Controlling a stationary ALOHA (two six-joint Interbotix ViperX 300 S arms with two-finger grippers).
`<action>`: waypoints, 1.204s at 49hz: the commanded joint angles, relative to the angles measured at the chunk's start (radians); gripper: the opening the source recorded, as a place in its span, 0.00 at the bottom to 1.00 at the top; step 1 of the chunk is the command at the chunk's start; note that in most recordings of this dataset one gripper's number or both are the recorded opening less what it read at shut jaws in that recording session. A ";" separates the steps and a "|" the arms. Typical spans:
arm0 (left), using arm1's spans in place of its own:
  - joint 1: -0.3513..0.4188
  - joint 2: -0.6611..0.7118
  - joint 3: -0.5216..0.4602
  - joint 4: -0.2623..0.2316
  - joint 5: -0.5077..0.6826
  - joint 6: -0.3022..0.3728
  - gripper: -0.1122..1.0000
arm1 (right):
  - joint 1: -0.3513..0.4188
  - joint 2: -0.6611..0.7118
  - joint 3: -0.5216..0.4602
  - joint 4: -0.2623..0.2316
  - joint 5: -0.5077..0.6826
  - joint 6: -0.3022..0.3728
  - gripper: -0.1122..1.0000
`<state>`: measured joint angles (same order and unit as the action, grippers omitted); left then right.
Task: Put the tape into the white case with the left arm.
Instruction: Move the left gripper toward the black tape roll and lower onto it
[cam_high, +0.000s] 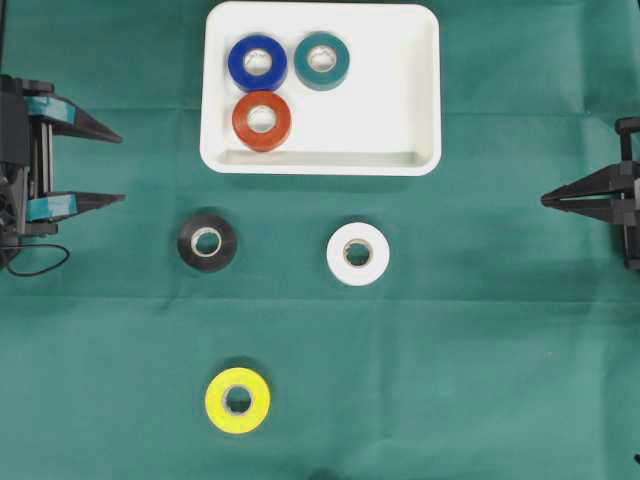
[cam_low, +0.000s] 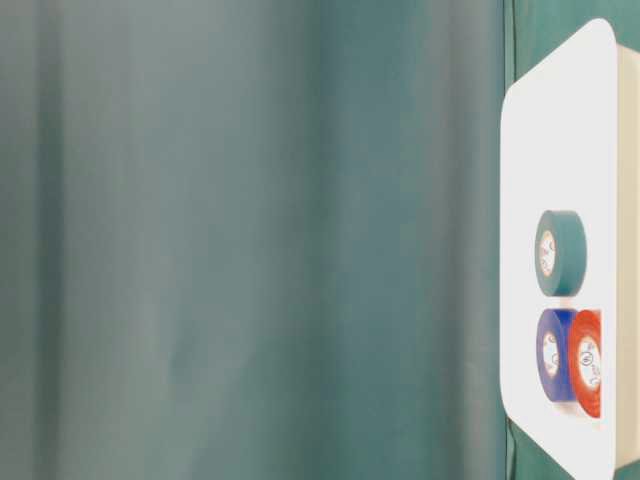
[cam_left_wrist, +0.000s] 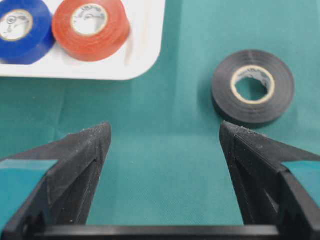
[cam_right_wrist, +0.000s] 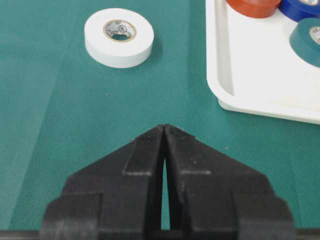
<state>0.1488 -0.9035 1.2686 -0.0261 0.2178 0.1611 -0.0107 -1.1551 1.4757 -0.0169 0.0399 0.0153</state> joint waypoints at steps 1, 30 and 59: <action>-0.018 0.002 -0.012 -0.003 -0.009 -0.002 0.87 | -0.002 0.006 -0.011 -0.002 -0.011 0.000 0.01; -0.298 0.000 -0.017 0.000 -0.008 0.006 0.86 | 0.000 0.006 -0.011 -0.002 -0.011 0.000 0.01; -0.301 0.123 -0.084 0.002 -0.015 0.009 0.86 | 0.000 0.008 -0.012 -0.002 -0.011 0.000 0.01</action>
<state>-0.1488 -0.8222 1.2303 -0.0276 0.2117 0.1687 -0.0107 -1.1566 1.4757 -0.0169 0.0399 0.0138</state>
